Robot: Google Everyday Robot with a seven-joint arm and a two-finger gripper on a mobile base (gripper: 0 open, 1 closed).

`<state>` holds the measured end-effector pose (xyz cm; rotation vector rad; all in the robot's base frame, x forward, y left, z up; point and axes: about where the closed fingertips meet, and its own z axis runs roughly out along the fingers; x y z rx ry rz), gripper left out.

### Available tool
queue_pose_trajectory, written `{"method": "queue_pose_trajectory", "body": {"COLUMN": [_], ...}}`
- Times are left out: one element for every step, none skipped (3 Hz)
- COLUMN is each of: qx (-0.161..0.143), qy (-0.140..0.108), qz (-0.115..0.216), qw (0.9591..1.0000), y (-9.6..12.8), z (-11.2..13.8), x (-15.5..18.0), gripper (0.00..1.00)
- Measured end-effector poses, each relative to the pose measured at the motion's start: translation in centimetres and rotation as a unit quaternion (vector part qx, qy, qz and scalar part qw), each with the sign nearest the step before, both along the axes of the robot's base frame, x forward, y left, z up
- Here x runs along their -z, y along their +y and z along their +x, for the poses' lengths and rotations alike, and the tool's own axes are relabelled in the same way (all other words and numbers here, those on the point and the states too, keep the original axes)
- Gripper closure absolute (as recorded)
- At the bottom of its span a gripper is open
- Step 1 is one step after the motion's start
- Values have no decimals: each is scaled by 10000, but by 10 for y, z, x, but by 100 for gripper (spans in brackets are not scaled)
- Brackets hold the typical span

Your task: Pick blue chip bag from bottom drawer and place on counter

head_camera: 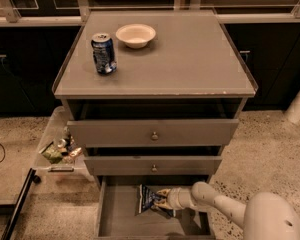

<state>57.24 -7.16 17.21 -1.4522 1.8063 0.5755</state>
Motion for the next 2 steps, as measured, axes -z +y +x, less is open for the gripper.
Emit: {"method": "queue_pose_trajectory", "body": {"qx": [-308, -670], "qy": [-224, -477], "qz": [80, 144], "qw": [9992, 9965], "y": [-3, -4], "z": [-14, -41], "x": [-53, -110], "gripper": [100, 100]}}
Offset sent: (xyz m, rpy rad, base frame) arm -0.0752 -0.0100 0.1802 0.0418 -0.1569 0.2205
